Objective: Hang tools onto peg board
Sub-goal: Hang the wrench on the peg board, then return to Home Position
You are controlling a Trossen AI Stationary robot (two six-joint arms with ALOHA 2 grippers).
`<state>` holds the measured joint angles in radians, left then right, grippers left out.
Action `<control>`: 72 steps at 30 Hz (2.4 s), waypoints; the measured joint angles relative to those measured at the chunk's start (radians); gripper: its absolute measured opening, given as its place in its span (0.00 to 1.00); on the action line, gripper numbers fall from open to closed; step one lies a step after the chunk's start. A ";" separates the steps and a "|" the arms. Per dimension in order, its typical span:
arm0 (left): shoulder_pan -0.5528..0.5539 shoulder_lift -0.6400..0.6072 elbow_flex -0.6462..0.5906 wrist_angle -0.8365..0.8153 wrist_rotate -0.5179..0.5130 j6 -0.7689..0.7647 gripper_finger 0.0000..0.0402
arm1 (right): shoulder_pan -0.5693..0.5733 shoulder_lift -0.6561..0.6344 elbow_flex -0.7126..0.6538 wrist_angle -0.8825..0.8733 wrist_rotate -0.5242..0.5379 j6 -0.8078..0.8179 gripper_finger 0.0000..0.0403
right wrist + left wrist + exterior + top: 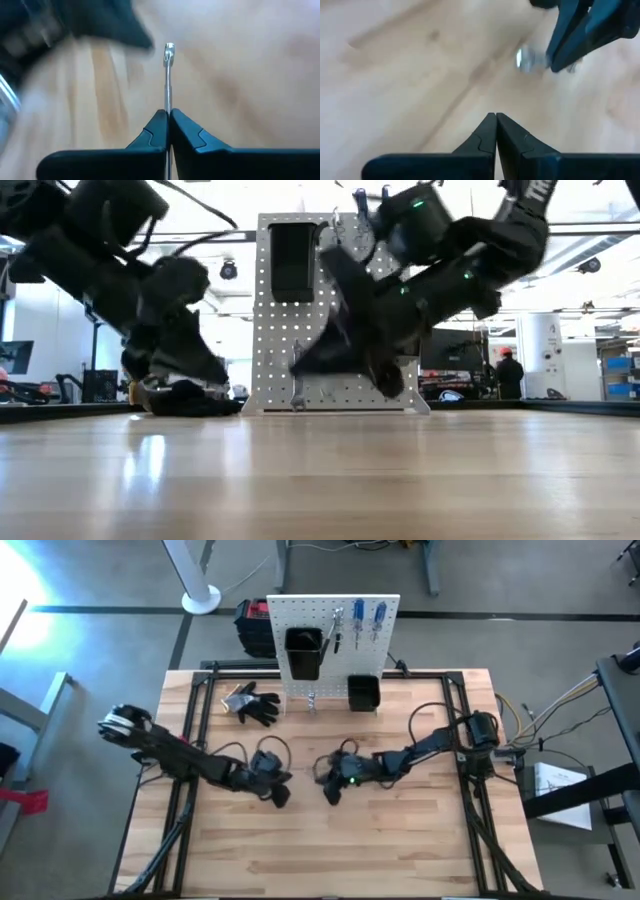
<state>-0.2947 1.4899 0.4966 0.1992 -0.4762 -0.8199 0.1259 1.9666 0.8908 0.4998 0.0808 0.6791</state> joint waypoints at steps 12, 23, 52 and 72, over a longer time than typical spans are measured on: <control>-0.002 -0.122 -0.196 0.481 -0.182 0.165 0.00 | -0.062 0.015 -0.138 0.629 0.392 -0.087 0.00; 0.001 -0.113 -0.236 0.588 -0.190 0.179 0.00 | -0.173 0.168 -0.089 0.773 0.326 0.087 0.00; 0.002 -0.100 -0.244 0.574 -0.185 0.175 0.00 | -0.251 0.207 -0.033 0.719 0.327 0.137 0.00; -0.006 -0.115 -0.245 0.561 -0.186 0.139 0.22 | -0.250 0.204 -0.072 0.672 0.202 0.121 0.48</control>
<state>-0.3007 1.3749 0.2520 0.7605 -0.6621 -0.6808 -0.1242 2.1711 0.8186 1.1714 0.2828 0.8002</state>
